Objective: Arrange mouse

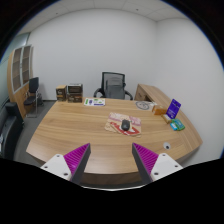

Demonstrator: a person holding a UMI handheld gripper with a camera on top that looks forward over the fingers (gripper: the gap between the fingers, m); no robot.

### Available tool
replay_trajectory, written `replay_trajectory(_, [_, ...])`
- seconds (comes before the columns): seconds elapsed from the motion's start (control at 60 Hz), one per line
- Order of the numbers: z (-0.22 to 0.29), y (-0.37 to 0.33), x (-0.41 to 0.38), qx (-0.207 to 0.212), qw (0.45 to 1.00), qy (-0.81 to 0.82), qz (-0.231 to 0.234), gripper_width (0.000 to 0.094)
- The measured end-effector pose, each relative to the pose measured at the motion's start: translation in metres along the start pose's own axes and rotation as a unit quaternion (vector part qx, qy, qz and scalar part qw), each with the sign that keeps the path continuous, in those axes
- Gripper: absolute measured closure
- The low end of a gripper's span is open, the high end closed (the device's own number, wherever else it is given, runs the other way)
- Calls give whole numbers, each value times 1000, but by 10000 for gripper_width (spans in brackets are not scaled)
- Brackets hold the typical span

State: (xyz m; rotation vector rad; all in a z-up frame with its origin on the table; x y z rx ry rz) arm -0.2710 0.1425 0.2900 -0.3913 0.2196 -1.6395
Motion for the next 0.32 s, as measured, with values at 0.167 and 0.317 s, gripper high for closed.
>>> replay_trajectory(0.167, [-2,-8,-4,7,1000,-1,8,71])
replay_trajectory(0.317, [1,-13,-4,10,1000,-1,9,71])
Point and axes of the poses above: the point between the fingertips, and its own axes, seen from behind it with the camera up: x to the right, z up, y forward, the way the camera looks, the point moved 8 cm from there along -y, backward, against the way the camera looks, and after that the axes turned 15 degrees about x, right-handed, at the moved point
